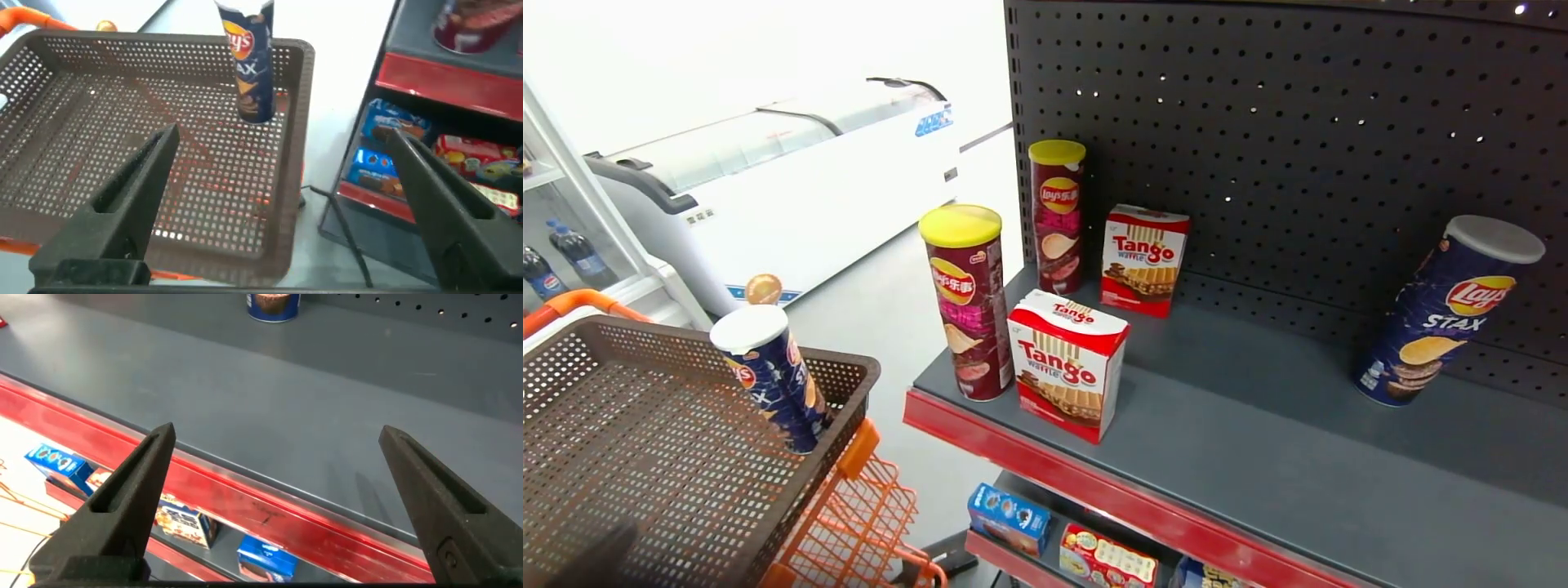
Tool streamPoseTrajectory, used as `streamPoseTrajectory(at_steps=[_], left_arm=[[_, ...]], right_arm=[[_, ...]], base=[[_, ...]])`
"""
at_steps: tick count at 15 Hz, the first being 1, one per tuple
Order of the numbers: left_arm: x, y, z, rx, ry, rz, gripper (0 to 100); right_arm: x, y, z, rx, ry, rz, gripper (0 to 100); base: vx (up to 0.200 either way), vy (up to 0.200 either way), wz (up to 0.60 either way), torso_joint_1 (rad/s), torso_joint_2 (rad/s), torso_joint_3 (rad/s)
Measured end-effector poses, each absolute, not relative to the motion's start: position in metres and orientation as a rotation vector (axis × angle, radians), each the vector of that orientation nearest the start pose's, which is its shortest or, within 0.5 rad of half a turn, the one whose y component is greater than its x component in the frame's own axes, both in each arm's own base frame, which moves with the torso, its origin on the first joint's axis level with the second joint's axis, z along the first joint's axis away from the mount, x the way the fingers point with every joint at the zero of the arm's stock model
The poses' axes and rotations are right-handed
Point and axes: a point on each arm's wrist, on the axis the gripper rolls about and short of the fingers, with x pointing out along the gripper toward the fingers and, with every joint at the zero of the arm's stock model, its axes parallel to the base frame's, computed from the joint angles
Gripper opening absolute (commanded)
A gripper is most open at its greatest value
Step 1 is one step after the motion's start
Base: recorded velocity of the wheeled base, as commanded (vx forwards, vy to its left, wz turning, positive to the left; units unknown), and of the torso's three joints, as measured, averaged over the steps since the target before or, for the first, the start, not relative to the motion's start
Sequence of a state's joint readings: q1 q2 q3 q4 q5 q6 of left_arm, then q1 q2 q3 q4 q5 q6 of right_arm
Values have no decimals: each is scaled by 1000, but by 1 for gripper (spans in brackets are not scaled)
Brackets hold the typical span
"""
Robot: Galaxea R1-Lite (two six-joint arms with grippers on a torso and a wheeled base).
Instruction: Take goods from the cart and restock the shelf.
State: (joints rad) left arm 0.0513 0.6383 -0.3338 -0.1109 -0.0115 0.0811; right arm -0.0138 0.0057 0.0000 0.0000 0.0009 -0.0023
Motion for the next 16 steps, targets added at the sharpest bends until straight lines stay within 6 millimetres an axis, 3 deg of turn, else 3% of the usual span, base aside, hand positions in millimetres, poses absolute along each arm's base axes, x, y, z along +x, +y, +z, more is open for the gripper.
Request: streamPoseTrajectory(at_steps=[4, 6, 10, 16], left_arm=[[116, 11, 188, 76, 210, 73, 100], [147, 15, 183, 79, 190, 97, 100], [204, 24, 156, 90, 167, 205, 100], [262, 30, 107, 88, 207, 246, 100]], right_arm=[[-22, 0, 76, -2, 6, -13, 100], [-22, 0, 76, -3, 6, -13, 100], [-22, 0, 76, -3, 6, -12, 100], [-22, 0, 76, -3, 6, -13, 100]], base=[[0, 0, 0, 0, 0, 0], [0, 0, 0, 0, 0, 0], [0, 0, 0, 0, 0, 0], [0, 0, 0, 0, 0, 0]])
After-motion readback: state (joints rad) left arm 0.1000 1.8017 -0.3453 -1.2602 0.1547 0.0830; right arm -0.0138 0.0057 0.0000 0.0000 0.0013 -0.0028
